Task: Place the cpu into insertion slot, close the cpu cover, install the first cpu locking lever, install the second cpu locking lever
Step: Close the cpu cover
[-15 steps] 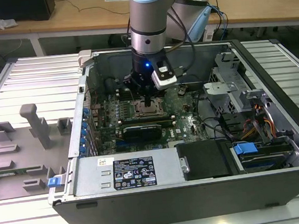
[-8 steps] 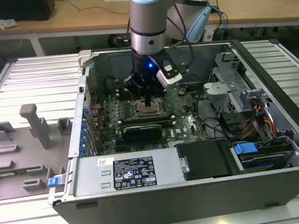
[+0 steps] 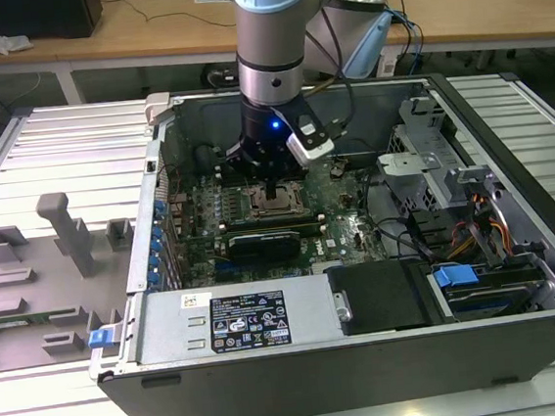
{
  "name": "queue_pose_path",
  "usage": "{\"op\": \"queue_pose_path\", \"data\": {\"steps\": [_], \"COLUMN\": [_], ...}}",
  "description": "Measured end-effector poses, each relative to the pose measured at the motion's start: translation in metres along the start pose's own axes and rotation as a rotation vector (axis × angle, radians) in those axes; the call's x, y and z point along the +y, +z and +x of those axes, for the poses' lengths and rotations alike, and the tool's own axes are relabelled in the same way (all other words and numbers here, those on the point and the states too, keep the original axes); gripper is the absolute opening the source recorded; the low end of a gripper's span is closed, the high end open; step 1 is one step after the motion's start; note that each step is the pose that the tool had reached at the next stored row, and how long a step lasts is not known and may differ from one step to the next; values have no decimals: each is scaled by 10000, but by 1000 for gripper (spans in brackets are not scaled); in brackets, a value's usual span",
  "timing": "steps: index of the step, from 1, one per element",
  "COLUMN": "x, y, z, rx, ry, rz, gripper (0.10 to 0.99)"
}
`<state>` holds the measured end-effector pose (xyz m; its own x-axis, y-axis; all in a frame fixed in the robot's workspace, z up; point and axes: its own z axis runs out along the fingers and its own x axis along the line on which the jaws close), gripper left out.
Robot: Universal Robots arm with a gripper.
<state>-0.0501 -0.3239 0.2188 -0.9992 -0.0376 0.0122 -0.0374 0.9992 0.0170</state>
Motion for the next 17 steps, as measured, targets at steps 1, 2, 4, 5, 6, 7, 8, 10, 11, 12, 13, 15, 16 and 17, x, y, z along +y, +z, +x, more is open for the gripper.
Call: {"op": "queue_pose_path", "data": {"steps": [1,2,4,5,6,7,8,10,11,12,13,15,16,17], "x": [1,2,3,5,5,5,7,7,7,6,6,6,6,5], "y": [5,7,14,24,40,50,56,76,88,92,96,113,134,134], "z": [33,54,106,144,164,189,211,228,229,229,230,230,230,230], "rx": [-5,-6,-14,-23,-34,-41,-46,-50,-49,-48,-48,-48,-47,-46], "ry": [1,2,-1,2,-30,-100,-119,-172,-215,-230,-240,-250,-258,-258], "rz": [1,2,3,2,0,2,0,1,1,1,2,1,3,4], "gripper": [106,106,106,106,106,106,106,106,106,106,106,106,106,106]}}
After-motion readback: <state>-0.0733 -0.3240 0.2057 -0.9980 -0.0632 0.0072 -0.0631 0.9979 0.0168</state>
